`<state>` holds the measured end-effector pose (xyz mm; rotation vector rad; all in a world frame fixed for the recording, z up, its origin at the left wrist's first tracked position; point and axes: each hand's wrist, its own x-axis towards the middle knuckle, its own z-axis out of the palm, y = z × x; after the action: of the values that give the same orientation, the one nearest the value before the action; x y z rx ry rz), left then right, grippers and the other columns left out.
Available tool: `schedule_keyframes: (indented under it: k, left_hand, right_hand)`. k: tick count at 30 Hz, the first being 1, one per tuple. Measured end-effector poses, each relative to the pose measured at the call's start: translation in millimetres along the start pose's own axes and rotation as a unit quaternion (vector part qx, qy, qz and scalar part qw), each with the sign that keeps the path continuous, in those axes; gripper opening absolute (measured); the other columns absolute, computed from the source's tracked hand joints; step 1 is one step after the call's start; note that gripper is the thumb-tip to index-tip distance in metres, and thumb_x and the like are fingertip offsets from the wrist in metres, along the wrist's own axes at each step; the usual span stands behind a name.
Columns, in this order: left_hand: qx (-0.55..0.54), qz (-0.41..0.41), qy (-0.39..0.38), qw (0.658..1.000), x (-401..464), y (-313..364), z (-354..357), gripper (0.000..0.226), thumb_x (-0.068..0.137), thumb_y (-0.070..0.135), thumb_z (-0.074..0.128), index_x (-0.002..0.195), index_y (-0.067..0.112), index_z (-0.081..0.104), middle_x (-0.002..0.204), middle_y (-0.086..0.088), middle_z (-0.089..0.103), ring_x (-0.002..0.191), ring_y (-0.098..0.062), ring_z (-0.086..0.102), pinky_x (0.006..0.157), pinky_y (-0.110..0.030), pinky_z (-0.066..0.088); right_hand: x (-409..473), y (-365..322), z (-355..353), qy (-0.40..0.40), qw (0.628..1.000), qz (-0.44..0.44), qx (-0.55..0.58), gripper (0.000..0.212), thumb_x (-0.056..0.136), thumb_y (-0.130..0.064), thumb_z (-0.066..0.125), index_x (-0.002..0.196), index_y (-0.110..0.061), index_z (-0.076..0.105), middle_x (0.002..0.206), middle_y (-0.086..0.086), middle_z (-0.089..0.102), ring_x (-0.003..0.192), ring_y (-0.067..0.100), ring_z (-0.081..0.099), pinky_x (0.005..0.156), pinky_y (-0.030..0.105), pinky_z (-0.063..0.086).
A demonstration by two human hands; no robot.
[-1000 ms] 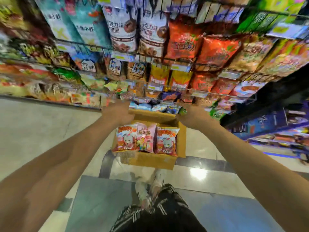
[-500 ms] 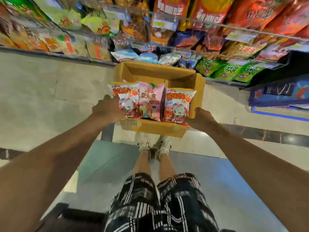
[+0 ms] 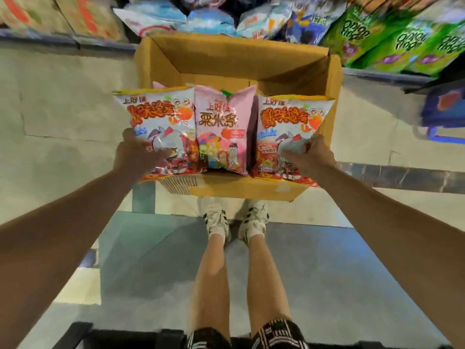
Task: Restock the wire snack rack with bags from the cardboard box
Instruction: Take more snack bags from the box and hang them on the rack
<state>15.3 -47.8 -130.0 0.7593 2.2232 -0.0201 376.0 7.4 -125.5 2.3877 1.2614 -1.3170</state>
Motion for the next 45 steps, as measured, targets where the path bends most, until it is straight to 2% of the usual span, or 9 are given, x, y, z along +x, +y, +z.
schedule_keyframes:
  k: [8, 12, 19, 26, 30, 34, 38, 43, 45]
  left_hand:
    - [-0.046, 0.052, 0.032, 0.997, -17, -2, -29, 0.057, 0.076, 0.028, 0.078, 0.126, 0.023, 0.052, 0.112, -0.009, 0.071, 0.103, -0.032, 0.065, 0.088, -0.041, 0.053]
    - [-0.065, 0.075, 0.024, 0.995, -42, 13, -65, 0.064, 0.071, 0.038, 0.076, 0.129, 0.024, 0.052, 0.111, -0.009, 0.071, 0.103, -0.032, 0.066, 0.091, -0.046, 0.054]
    - [-0.114, 0.154, 0.038, 0.981, -133, 79, -161, 0.064, 0.079, 0.026, 0.083, 0.135, 0.023, 0.053, 0.109, -0.007, 0.068, 0.097, -0.021, 0.060, 0.079, -0.030, 0.043]
    - [-0.188, 0.272, 0.040, 0.943, -264, 171, -280, 0.065, 0.084, 0.021, 0.080, 0.141, 0.021, 0.050, 0.104, 0.004, 0.063, 0.105, -0.026, 0.061, 0.083, -0.038, 0.049]
    - [-0.200, 0.339, 0.061, 0.917, -334, 211, -346, 0.066, 0.085, 0.022, 0.079, 0.142, 0.027, 0.047, 0.122, 0.004, 0.061, 0.120, -0.019, 0.053, 0.090, -0.033, 0.041]
    - [-0.194, 0.385, 0.081, 0.899, -389, 246, -403, 0.082, 0.082, 0.033, 0.081, 0.151, 0.025, 0.039, 0.152, -0.007, 0.046, 0.136, -0.029, 0.047, 0.106, -0.045, 0.042]
    - [-0.224, 0.444, 0.080, 0.864, -441, 274, -441, 0.077, 0.084, 0.032, 0.079, 0.148, 0.025, 0.039, 0.154, -0.006, 0.042, 0.137, -0.029, 0.045, 0.101, -0.046, 0.046]
    - [-0.210, 0.493, 0.092, 0.839, -486, 316, -469, 0.075, 0.082, 0.032, 0.081, 0.144, 0.016, 0.041, 0.137, -0.004, 0.053, 0.100, -0.027, 0.056, 0.081, -0.041, 0.045]
    - [-0.199, 0.498, 0.072, 0.841, -501, 335, -477, 0.083, 0.080, 0.033, 0.082, 0.147, 0.011, 0.038, 0.140, -0.006, 0.052, 0.116, -0.027, 0.055, 0.091, -0.041, 0.046]
  right_hand:
    - [-16, -6, -18, 0.016, 0.999, -0.038, 0.034, 0.077, 0.082, -0.038, 0.081, 0.145, -0.024, 0.040, 0.136, -0.001, 0.061, 0.121, 0.027, 0.061, 0.082, 0.029, 0.047]
    - [-46, -15, -53, 0.015, 0.999, -0.041, 0.031, 0.074, 0.077, -0.046, 0.081, 0.139, -0.026, 0.045, 0.133, -0.001, 0.063, 0.117, 0.029, 0.064, 0.092, 0.042, 0.057]
    - [-143, -67, -161, 0.042, 0.987, -0.140, 0.064, 0.067, 0.080, -0.043, 0.079, 0.136, -0.024, 0.049, 0.126, 0.000, 0.066, 0.113, 0.027, 0.064, 0.091, 0.040, 0.055]
    - [-265, -130, -296, 0.114, 0.962, -0.240, 0.070, 0.068, 0.079, -0.041, 0.083, 0.130, -0.011, 0.049, 0.117, 0.006, 0.064, 0.101, 0.028, 0.063, 0.085, 0.046, 0.055]
    - [-333, -147, -366, 0.148, 0.937, -0.296, 0.107, 0.051, 0.078, -0.039, 0.084, 0.114, -0.028, 0.050, 0.107, -0.005, 0.065, 0.096, 0.021, 0.065, 0.075, 0.034, 0.050]
    - [-392, -159, -423, 0.167, 0.917, -0.345, 0.115, 0.068, 0.075, -0.052, 0.082, 0.130, -0.029, 0.049, 0.118, -0.006, 0.066, 0.101, 0.020, 0.067, 0.086, 0.045, 0.057]
    - [-439, -166, -468, 0.206, 0.890, -0.385, 0.131, 0.068, 0.074, -0.054, 0.081, 0.129, -0.031, 0.048, 0.118, -0.004, 0.066, 0.099, 0.019, 0.067, 0.083, 0.048, 0.058]
    - [-480, -158, -514, 0.260, 0.862, -0.407, 0.157, 0.057, 0.085, -0.036, 0.080, 0.132, -0.030, 0.049, 0.105, -0.016, 0.065, 0.078, -0.003, 0.060, 0.054, 0.012, 0.045]
    - [-490, -150, -528, 0.268, 0.859, -0.402, 0.166, 0.063, 0.083, -0.042, 0.079, 0.135, -0.032, 0.047, 0.103, -0.019, 0.062, 0.076, -0.001, 0.059, 0.053, 0.010, 0.042]
